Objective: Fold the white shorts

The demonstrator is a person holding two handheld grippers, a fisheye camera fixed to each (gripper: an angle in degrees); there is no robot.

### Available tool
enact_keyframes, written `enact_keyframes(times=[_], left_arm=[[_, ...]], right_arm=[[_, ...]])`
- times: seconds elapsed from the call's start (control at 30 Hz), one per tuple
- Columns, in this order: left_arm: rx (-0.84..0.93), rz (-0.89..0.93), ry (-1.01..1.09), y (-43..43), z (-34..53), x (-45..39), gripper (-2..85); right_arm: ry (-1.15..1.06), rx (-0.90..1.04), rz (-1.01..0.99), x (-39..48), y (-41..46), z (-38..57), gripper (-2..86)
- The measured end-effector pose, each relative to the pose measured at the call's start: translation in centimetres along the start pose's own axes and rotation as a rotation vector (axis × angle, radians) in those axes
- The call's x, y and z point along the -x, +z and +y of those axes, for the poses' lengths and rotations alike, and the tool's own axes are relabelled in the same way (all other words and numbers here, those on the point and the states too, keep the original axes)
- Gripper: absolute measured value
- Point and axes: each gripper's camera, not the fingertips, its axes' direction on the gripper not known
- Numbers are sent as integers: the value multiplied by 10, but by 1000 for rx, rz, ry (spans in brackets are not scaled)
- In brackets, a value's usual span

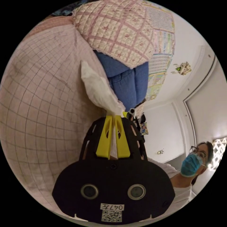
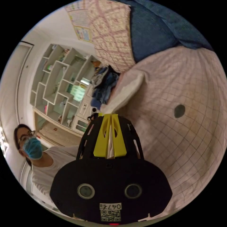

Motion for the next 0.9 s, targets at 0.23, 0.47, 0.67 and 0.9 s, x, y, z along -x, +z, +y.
enact_keyframes(times=[0.23,0.47,0.67,0.9], left_arm=[[27,126,319,-44,61,-176,-9],[8,169,513,-57,126,-298,-7],[10,241,528,-61,209,-324,-7],[-65,304,36,-30,205,-146,-9]], right_arm=[[-372,-54,-6,104,-51,47,-4],[-593,-120,118,201,-102,92,-4],[-648,-120,161,259,-116,145,-3],[-284,-75,146,170,-81,119,-3]])
